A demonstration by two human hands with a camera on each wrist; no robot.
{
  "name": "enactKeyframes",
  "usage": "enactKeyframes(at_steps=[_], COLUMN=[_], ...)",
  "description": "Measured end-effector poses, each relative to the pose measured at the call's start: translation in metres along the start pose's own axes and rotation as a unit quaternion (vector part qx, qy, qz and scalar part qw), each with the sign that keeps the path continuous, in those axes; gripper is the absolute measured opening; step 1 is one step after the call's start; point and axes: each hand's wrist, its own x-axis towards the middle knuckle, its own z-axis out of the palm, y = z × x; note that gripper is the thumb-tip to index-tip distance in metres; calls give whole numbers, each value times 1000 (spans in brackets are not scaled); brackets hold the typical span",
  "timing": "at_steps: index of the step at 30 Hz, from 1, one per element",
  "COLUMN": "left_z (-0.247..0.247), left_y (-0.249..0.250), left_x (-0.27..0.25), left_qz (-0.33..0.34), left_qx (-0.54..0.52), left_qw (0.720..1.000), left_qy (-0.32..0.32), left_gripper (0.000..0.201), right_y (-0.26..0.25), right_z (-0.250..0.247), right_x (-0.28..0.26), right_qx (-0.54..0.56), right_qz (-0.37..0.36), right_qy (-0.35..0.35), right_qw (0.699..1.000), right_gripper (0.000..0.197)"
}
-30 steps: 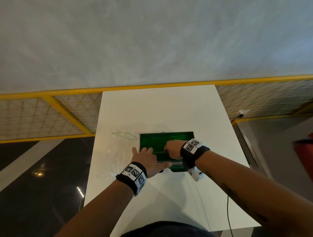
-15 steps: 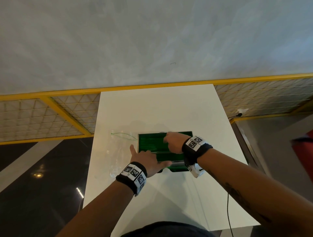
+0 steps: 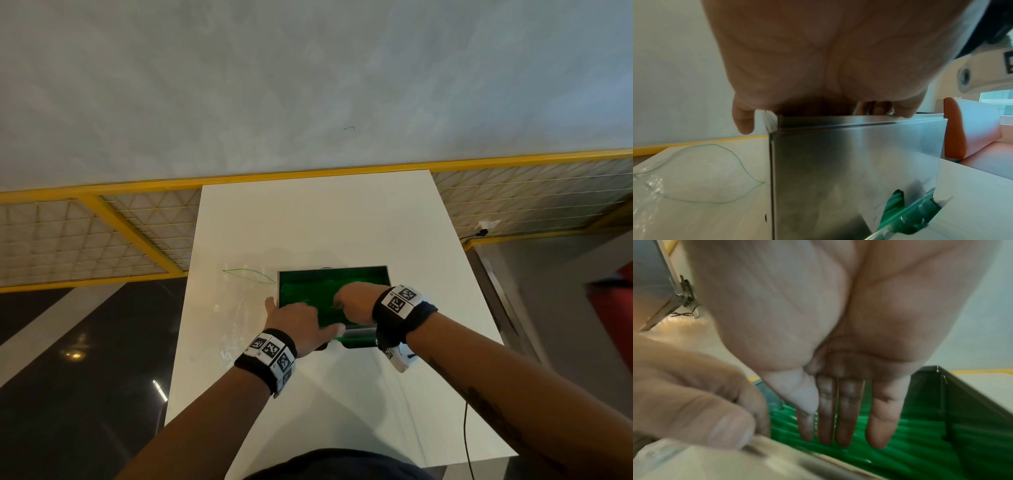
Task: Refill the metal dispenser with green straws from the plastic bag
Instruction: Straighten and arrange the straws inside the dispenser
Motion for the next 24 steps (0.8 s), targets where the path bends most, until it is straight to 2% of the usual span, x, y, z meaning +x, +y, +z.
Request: enactKeyframes(at_steps=[3,7,10,14,19,24], left_z=[-2,-2,-1,1,2,-3], left_y=[2,-2,-5,-4,-2,0], left_x=[4,10,10,8,15,13], left_qz=[14,3,-3,19,-4,-36], left_qx=[45,60,66,63,72,92], left_qw=[998,998,998,997,997,994], left_qy=[41,1,-16,28,-33,-44], left_gripper=[93,112,109,98,116,116], right_y=[1,3,4,4,0,-3], right_z=[9,12,13,15,19,23], right_x=[-1,-1,1,9,22,29], right_qx=[-20,-24,-2,32,32,7], right_qz=[17,20,19,12,13,10], right_qy=[-39,-59,-57,-44,-31,-39], right_qw=[999,998,998,998,999,999], right_gripper=[27,31,31,25,22,33])
